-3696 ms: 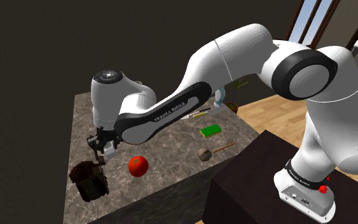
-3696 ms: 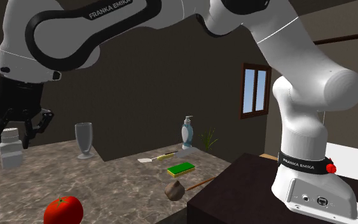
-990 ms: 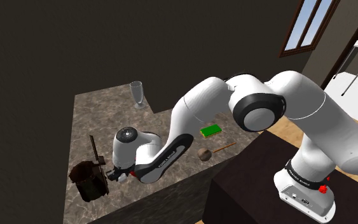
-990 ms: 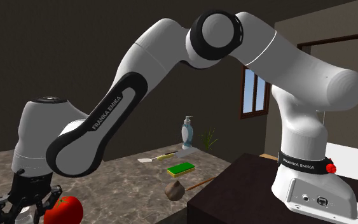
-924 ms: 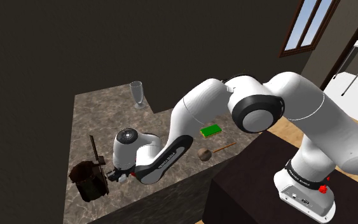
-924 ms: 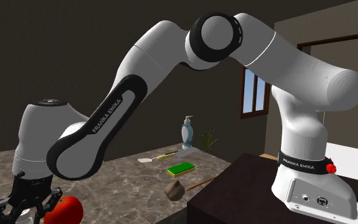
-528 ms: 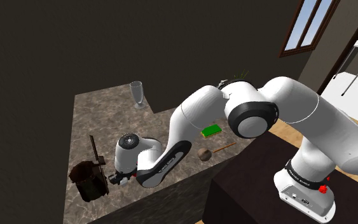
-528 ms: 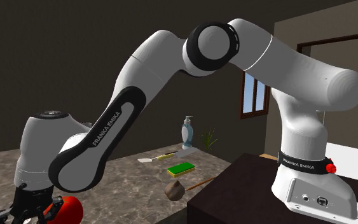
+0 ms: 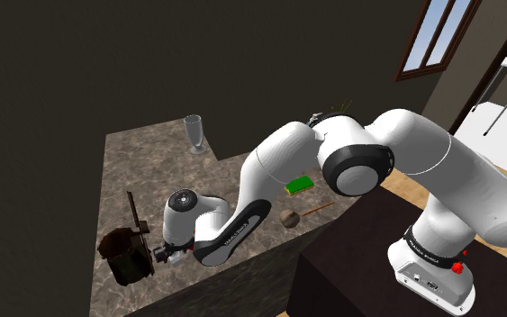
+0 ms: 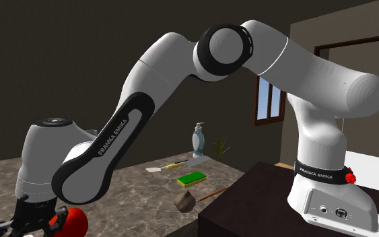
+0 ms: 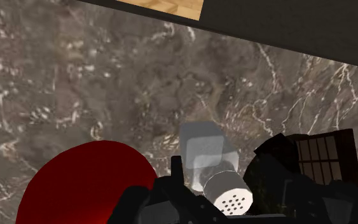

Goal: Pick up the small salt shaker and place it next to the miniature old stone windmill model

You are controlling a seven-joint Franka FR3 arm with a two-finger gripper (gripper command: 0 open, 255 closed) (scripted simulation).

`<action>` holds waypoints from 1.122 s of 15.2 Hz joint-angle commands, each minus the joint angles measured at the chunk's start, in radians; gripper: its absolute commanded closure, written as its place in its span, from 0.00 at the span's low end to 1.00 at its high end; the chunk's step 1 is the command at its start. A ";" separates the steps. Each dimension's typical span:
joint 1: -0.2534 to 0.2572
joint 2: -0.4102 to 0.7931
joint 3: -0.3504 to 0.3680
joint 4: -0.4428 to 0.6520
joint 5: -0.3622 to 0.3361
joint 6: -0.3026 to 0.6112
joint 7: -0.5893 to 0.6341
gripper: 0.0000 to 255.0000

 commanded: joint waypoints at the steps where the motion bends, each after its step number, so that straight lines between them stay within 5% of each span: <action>1: 0.000 0.000 0.000 0.000 0.000 0.000 0.000 0.00; 5: 0.000 0.000 0.000 0.000 0.000 0.000 0.000 0.00; 9: -0.006 -0.148 0.008 -0.142 -0.001 -0.008 0.008 0.00; 17: -0.006 -0.148 0.008 -0.142 -0.001 -0.008 0.008 0.00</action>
